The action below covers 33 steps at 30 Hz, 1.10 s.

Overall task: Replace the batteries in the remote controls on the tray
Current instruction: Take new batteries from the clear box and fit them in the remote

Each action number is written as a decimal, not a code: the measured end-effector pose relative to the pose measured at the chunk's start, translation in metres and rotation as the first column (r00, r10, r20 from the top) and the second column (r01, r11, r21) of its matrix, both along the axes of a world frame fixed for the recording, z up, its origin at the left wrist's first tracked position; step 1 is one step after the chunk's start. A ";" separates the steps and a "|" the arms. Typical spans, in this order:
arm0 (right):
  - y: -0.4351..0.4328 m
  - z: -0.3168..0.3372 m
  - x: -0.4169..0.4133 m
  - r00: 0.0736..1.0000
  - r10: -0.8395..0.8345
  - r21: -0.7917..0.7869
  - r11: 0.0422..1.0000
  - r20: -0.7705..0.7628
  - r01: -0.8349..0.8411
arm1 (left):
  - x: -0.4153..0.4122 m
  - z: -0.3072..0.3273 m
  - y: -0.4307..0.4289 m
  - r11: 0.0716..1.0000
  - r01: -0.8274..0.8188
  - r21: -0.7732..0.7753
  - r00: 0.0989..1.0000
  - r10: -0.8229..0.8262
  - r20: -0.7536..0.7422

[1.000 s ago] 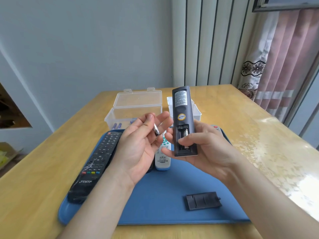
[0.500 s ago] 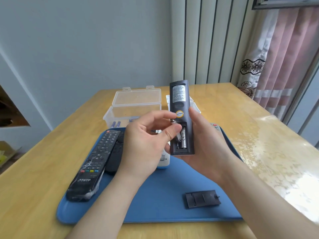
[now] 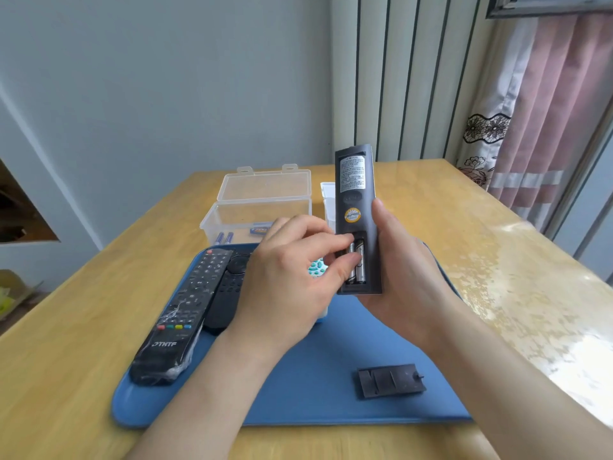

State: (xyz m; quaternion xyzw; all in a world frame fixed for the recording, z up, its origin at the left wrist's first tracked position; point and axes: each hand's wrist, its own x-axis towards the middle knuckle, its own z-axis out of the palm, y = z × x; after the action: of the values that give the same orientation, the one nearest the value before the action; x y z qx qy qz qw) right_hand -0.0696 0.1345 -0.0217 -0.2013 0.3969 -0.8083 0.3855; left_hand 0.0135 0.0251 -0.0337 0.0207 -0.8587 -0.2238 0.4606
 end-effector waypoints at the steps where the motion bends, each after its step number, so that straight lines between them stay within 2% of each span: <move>1: 0.001 -0.001 -0.001 1.000 -0.003 -0.001 1.000 -0.011 0.002 | 0.000 0.000 0.001 0.996 -0.035 -0.084 0.999 0.034 -0.005; 3: 0.001 -0.002 -0.003 1.000 0.007 -0.004 1.000 -0.024 -0.007 | 0.000 0.000 0.004 0.971 -0.087 -0.223 0.996 0.088 -0.004; 5: 0.002 -0.001 -0.007 0.997 0.014 0.004 1.000 -0.073 -0.014 | -0.001 -0.002 0.002 0.955 -0.085 -0.284 0.995 0.098 0.033; 6: 0.004 0.000 -0.010 0.993 0.027 0.011 1.000 -0.117 -0.026 | -0.001 -0.003 0.001 0.967 -0.049 -0.249 0.995 0.070 0.077; 8: 0.008 0.001 -0.017 0.974 0.075 0.034 0.997 -0.214 -0.069 | -0.001 -0.003 -0.001 0.998 0.054 -0.041 0.984 -0.046 0.171; 10: 0.010 0.003 -0.024 0.969 0.055 0.060 0.997 -0.242 -0.042 | 0.000 -0.002 0.000 0.988 0.093 0.127 0.977 -0.115 0.178; 13: 0.016 0.003 -0.033 0.974 -0.078 0.084 0.992 -0.214 0.098 | 0.001 0.000 0.009 0.984 0.065 0.165 0.993 -0.080 0.083; 15: 0.020 -0.002 -0.038 0.963 -0.158 0.125 0.974 -0.217 0.188 | 0.005 0.004 0.014 0.989 0.119 0.086 0.978 -0.132 0.160; 16: 0.019 -0.004 -0.040 0.956 -0.191 0.153 0.962 -0.222 0.228 | 0.008 0.005 0.016 0.985 0.167 0.039 0.941 -0.171 0.292; 17: 0.021 -0.007 -0.041 0.951 -0.217 0.176 0.950 -0.218 0.258 | 0.009 0.003 0.020 0.976 0.216 -0.008 0.860 -0.186 0.476; 19: 0.018 -0.008 -0.039 0.951 -0.229 0.193 0.943 -0.207 0.269 | 0.009 -0.002 0.028 0.953 0.291 -0.083 0.637 -0.128 0.760; 20: 0.017 -0.009 -0.038 0.953 -0.227 0.195 0.944 -0.202 0.266 | 0.008 -0.005 0.033 0.944 0.319 -0.079 0.566 -0.123 0.815; 22: 0.015 -0.009 -0.036 0.958 -0.219 0.191 0.948 -0.183 0.254 | 0.006 -0.010 0.042 0.942 0.337 0.009 0.535 -0.200 0.821; 25: 0.015 -0.009 -0.033 0.977 -0.205 0.158 0.964 -0.061 0.213 | 0.006 -0.011 0.043 0.946 0.314 0.081 0.565 -0.255 0.785; 27: 0.015 -0.009 -0.032 0.984 -0.174 0.141 0.976 0.043 0.167 | 0.007 -0.008 0.038 0.939 0.272 0.209 0.647 -0.339 0.683; 28: 0.015 -0.009 -0.032 0.985 -0.156 0.162 0.976 0.067 0.144 | 0.007 -0.006 0.033 0.930 0.235 0.284 0.721 -0.362 0.590; 30: 0.013 -0.009 -0.030 0.990 -0.113 0.200 0.975 0.087 0.094 | 0.006 0.001 0.023 0.922 0.148 0.359 0.885 -0.285 0.367; 31: 0.012 -0.010 -0.030 0.989 -0.097 0.193 0.978 0.109 0.074 | 0.006 0.004 0.019 0.928 0.109 0.357 0.939 -0.214 0.268; 33: 0.008 -0.009 -0.026 0.988 -0.057 0.149 0.988 0.146 0.035 | 0.005 0.006 0.011 0.976 0.028 0.215 0.991 -0.055 0.120</move>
State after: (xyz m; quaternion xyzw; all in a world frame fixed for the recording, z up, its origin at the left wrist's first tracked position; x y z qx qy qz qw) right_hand -0.0958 0.1428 -0.0303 -0.1022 0.4294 -0.7986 0.4091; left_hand 0.0190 0.0363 -0.0275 0.0658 -0.8573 -0.3223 0.3960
